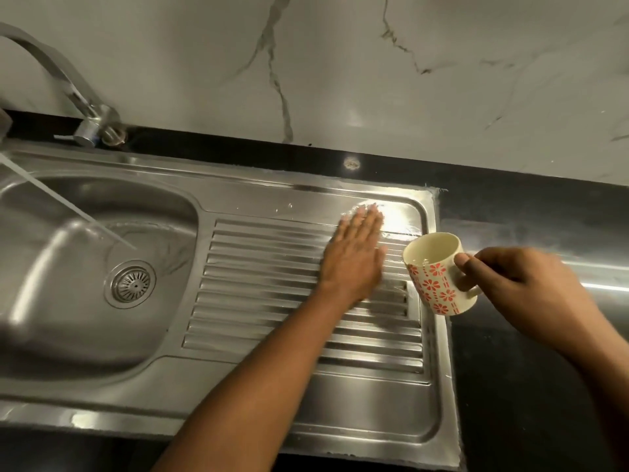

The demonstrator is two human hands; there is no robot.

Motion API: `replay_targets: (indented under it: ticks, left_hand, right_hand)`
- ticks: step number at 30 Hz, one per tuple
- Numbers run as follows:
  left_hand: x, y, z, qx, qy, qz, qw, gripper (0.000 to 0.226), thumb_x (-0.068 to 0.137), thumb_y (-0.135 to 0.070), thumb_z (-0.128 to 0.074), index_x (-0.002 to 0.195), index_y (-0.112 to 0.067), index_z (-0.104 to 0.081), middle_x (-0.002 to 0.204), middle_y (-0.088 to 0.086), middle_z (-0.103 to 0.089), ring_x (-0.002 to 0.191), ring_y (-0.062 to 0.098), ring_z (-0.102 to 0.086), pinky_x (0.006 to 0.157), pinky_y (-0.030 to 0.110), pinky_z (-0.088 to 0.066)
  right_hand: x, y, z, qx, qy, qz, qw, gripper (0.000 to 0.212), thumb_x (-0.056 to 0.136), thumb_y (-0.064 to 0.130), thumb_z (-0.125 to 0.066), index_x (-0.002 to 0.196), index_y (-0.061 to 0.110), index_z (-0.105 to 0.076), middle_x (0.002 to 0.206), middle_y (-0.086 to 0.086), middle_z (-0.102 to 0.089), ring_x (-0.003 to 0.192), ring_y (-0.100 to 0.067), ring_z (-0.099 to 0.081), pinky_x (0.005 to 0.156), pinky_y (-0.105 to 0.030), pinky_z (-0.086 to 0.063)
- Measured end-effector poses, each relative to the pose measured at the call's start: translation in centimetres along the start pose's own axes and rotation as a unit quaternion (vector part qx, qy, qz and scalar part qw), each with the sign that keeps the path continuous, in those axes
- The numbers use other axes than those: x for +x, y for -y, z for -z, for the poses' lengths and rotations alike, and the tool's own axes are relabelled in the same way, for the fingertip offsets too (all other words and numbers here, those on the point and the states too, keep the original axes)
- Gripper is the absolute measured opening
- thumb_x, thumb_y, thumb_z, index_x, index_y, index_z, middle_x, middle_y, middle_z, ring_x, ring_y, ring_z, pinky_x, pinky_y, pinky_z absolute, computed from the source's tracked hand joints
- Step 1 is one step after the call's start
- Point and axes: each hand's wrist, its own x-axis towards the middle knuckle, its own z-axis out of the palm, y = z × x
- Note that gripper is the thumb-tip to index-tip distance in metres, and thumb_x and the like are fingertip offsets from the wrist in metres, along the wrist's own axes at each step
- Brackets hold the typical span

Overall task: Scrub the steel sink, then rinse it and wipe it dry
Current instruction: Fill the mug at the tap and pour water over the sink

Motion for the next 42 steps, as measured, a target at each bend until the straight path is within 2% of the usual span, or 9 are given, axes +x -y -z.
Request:
replay_targets:
  ticks: [6, 10, 14, 18, 21, 24, 28, 34, 42]
  left_hand:
    - [-5.0, 12.5, 3.2, 0.024, -0.034, 0.14, 0.989, 0.064, 0.112, -0.049, -0.001, 0.168, -0.019, 0.009, 0.176, 0.004, 0.012, 0.163, 0.023, 0.01, 0.134, 0.046, 0.0]
    - [-8.2, 17.3, 4.6, 0.048, -0.014, 0.19, 0.98, 0.065, 0.111, -0.05, -0.002, 0.167, -0.019, 0.011, 0.177, 0.003, 0.014, 0.163, 0.021, 0.013, 0.133, 0.045, 0.004]
    - [-9.5, 15.8, 4.7, 0.025, 0.0, 0.258, 0.966, 0.071, 0.11, -0.052, -0.006, 0.167, -0.013, 0.012, 0.176, 0.01, 0.017, 0.163, 0.027, 0.013, 0.133, 0.049, 0.004]
    - [-10.1, 7.8, 2.0, 0.015, -0.013, 0.161, 0.987, 0.071, 0.11, -0.054, -0.007, 0.168, -0.018, 0.011, 0.175, 0.009, 0.019, 0.162, 0.029, 0.016, 0.132, 0.055, 0.002]
    - [-9.2, 0.6, -0.3, 0.008, 0.02, 0.022, 1.0, 0.072, 0.109, -0.052, -0.023, 0.169, -0.023, 0.002, 0.178, 0.008, 0.01, 0.163, 0.031, 0.016, 0.13, 0.061, 0.007]
    - [-8.0, -4.4, -1.9, 0.062, 0.064, -0.097, 0.991, 0.08, 0.104, -0.053, -0.041, 0.17, -0.026, -0.004, 0.178, 0.01, -0.004, 0.164, 0.038, 0.005, 0.127, 0.069, -0.001]
    - [-7.6, -5.0, -1.9, 0.003, 0.051, -0.081, 0.995, 0.08, 0.104, -0.045, -0.049, 0.17, -0.02, -0.011, 0.178, 0.008, -0.004, 0.165, 0.029, 0.004, 0.131, 0.059, -0.005]
    - [-9.6, 0.2, -1.6, 0.011, 0.01, -0.019, 1.0, 0.065, 0.113, -0.05, -0.012, 0.17, -0.022, -0.006, 0.178, -0.002, 0.003, 0.164, 0.019, 0.01, 0.133, 0.05, -0.003]
    - [-13.8, 7.9, 0.5, 0.019, -0.018, 0.135, 0.99, 0.066, 0.112, -0.051, -0.004, 0.168, -0.02, 0.011, 0.176, 0.001, 0.017, 0.163, 0.02, 0.018, 0.134, 0.047, 0.002]
  right_hand:
    - [0.3, 1.2, -2.3, 0.024, -0.009, 0.005, 1.0, 0.05, 0.095, 0.067, -0.043, 0.075, 0.034, -0.074, 0.077, 0.015, -0.075, 0.066, -0.008, -0.068, 0.067, -0.045, -0.06]
    - [0.3, 2.9, -3.1, -0.011, -0.015, 0.044, 0.999, 0.051, 0.094, 0.066, -0.04, 0.081, 0.031, -0.073, 0.076, 0.012, -0.075, 0.062, -0.007, -0.065, 0.058, -0.034, -0.055]
    - [0.0, 3.6, -3.4, -0.069, -0.024, 0.068, 0.995, 0.048, 0.098, 0.063, -0.043, 0.085, 0.028, -0.073, 0.076, 0.01, -0.074, 0.061, -0.005, -0.063, 0.051, -0.026, -0.042]
    - [-1.1, 3.1, -3.3, -0.026, -0.005, 0.053, 0.998, 0.05, 0.095, 0.065, -0.041, 0.078, 0.03, -0.073, 0.076, 0.011, -0.075, 0.062, -0.007, -0.066, 0.057, -0.036, -0.056]
    - [-2.3, 2.3, -3.1, -0.013, -0.003, 0.034, 0.999, 0.05, 0.093, 0.067, -0.04, 0.077, 0.031, -0.071, 0.073, 0.012, -0.074, 0.062, -0.007, -0.067, 0.062, -0.042, -0.06]
    - [-3.5, 1.3, -3.1, -0.041, -0.015, 0.019, 0.999, 0.052, 0.092, 0.071, -0.037, 0.077, 0.034, -0.07, 0.072, 0.013, -0.073, 0.066, -0.007, -0.068, 0.064, -0.043, -0.06]
    - [-4.2, 0.6, -3.3, -0.119, -0.036, 0.003, 0.992, 0.052, 0.095, 0.068, -0.036, 0.083, 0.032, -0.071, 0.072, 0.011, -0.072, 0.066, -0.01, -0.067, 0.06, -0.039, -0.059]
    - [-2.7, 2.8, -5.1, -0.237, -0.063, 0.034, 0.969, 0.052, 0.101, 0.061, -0.039, 0.079, 0.022, -0.066, 0.07, 0.001, -0.061, 0.06, -0.024, -0.056, 0.055, -0.031, -0.044]
    - [-2.1, 8.9, -7.0, -0.247, -0.06, 0.154, 0.955, 0.048, 0.103, 0.056, -0.039, 0.091, 0.021, -0.069, 0.088, -0.006, -0.073, 0.075, -0.029, -0.07, 0.066, -0.034, -0.054]
